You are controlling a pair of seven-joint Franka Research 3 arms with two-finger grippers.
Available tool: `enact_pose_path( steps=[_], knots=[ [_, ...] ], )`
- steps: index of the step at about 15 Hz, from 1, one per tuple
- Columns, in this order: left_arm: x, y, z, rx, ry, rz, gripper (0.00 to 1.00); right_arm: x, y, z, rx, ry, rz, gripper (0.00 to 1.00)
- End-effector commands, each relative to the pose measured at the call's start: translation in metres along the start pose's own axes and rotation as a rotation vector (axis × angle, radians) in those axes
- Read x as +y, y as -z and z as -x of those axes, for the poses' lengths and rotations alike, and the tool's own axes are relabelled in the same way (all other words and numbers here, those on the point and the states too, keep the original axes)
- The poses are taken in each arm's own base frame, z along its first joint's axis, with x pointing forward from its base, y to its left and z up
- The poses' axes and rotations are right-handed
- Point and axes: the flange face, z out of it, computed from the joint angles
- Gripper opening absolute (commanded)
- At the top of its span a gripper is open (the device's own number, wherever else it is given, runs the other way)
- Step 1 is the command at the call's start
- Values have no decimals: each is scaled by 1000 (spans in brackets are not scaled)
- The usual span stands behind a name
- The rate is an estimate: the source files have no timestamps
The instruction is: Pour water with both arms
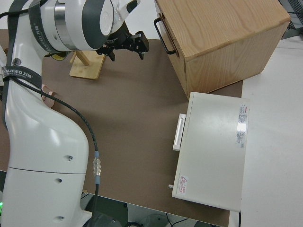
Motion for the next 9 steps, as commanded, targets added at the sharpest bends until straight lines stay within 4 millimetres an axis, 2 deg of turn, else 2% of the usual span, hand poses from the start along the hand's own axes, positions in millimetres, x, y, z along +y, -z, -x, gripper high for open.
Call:
enact_pose_path(
  steps=[1, 3, 9],
  knots=[
    [5, 10, 7, 7, 21, -42, 0, 3, 2, 7, -3, 19, -7, 987],
    [5, 11, 11, 21, 27, -43, 0, 3, 2, 7, -3, 19, -7, 987],
    [2, 8, 42, 128, 47, -46, 0, 3, 1, 7, -4, 19, -7, 987]
  ],
)
